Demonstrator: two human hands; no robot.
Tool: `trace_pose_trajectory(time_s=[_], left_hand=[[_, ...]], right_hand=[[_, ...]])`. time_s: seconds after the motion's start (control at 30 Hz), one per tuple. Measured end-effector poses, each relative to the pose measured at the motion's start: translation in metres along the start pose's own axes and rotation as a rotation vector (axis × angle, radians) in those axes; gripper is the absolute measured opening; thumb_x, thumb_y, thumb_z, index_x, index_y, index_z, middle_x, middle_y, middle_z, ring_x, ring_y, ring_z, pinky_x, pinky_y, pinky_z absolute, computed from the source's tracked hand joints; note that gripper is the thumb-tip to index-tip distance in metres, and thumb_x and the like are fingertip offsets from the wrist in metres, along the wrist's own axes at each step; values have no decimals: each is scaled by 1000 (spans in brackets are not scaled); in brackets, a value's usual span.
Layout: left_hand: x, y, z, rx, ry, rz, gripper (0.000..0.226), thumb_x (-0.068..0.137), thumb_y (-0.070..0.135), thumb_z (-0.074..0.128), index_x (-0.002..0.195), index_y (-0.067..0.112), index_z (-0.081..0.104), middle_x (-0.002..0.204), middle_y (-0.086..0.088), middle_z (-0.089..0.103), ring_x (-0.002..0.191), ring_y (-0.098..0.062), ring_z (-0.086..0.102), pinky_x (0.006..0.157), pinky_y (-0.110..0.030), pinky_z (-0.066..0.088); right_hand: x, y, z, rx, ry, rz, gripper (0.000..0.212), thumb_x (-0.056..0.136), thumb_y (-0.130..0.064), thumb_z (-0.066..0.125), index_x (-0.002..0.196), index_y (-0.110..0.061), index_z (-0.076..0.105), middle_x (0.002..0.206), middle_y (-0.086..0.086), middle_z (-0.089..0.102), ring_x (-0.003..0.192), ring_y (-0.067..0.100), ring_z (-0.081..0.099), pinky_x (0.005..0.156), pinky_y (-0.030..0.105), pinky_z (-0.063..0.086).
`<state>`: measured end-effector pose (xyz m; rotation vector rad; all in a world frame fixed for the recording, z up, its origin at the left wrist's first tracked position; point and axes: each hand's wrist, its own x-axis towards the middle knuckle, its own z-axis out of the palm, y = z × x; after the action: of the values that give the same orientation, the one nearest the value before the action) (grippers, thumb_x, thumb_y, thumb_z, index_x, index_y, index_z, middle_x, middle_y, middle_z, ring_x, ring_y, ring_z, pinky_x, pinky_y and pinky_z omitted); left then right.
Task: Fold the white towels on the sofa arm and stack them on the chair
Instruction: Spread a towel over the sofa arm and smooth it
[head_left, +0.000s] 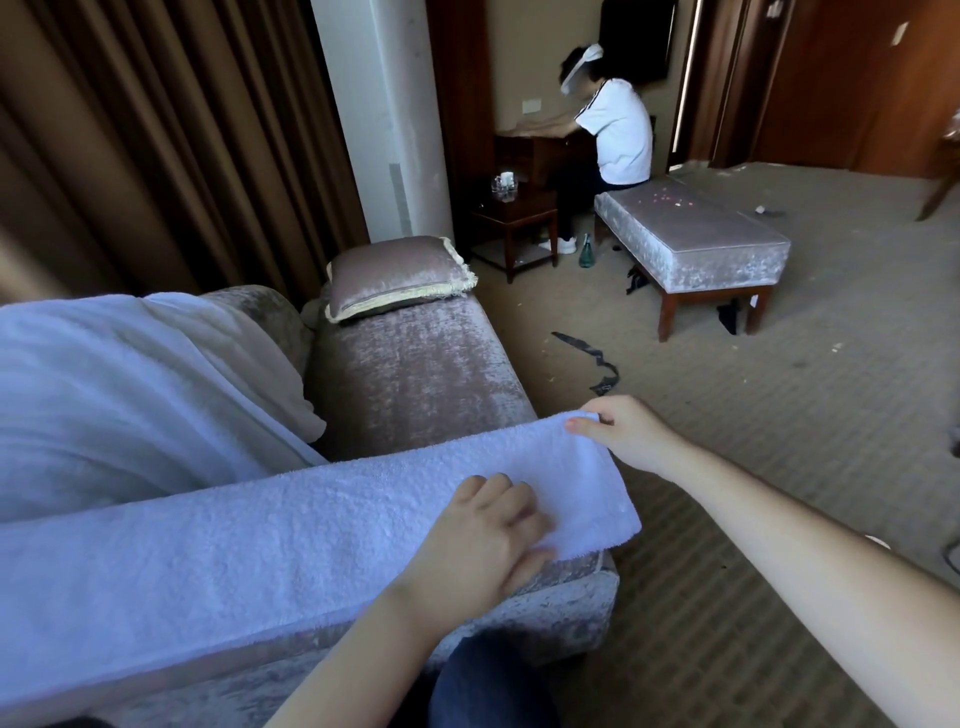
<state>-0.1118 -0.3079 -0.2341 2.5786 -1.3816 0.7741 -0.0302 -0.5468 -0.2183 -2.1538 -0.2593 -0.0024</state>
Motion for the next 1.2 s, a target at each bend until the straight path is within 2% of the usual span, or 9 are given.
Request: trace_pose_trajectory(time_s=[0.17,0.3,0.43,0.6,0.73,0.83,0.97,1.1,1.2], left_hand=[[0,11,11,86,-131,85,18,75,28,72,92,30,66,87,9,53,73,-14,46,71,-28,34],[2,13,4,-103,-18,37,13,93,24,51,101,21,60,87,7,61,73,-15,51,67,-33,43],[0,-6,1,19,76,-148,30,92,28,47,111,14,66,116,-4,65,97,-27,60,80,-38,50],[-7,-14,12,196,-219,-311,59,102,49,20,144,18,47,147,-9,48,134,-36,45,110,-54,32],[-4,-12,15,225,-258,-350,64,102,51,11,146,18,43,148,-9,46,134,-34,45,110,-54,33],[-5,-13,16,217,-265,-353,64,102,51,11,146,18,44,147,-8,47,133,-33,46,109,-54,35],[-3,-13,13,188,-255,-352,63,102,51,15,144,17,48,145,-8,50,132,-33,48,108,-54,36],[-6,-13,-3,-133,1,-460,48,96,42,40,128,13,59,131,-4,61,120,-25,57,105,-40,42],[-2,-10,-43,-640,178,-743,15,98,25,52,104,20,64,102,5,67,88,-11,63,78,-26,47]], right_hand=[[-4,-3,2,98,22,65,44,95,-23,59,60,-14,35,58,-6,28,52,7,27,54,21,22],[-8,4,9,97,16,168,27,93,-35,61,97,-9,62,89,3,58,83,15,51,70,26,38],[-18,10,5,162,-61,289,43,88,-47,63,88,-5,58,83,6,48,78,19,47,67,30,34],[-24,2,6,70,106,192,34,92,-22,62,66,-11,41,64,5,34,63,20,34,59,30,24],[-34,0,12,90,127,271,41,95,-27,59,62,-17,36,57,-5,31,56,12,32,55,28,24],[-54,-3,9,203,18,423,37,95,-36,58,68,-14,44,61,-4,43,60,12,47,55,22,40],[-77,-18,-2,216,-37,402,22,93,-23,63,76,-10,55,67,0,56,62,10,56,55,21,50],[-84,-40,-3,71,180,266,14,88,-16,65,78,-8,61,69,3,54,65,14,51,60,27,39],[-89,-70,9,7,395,125,2,84,-15,67,85,-13,68,77,8,67,73,27,60,66,35,44]])
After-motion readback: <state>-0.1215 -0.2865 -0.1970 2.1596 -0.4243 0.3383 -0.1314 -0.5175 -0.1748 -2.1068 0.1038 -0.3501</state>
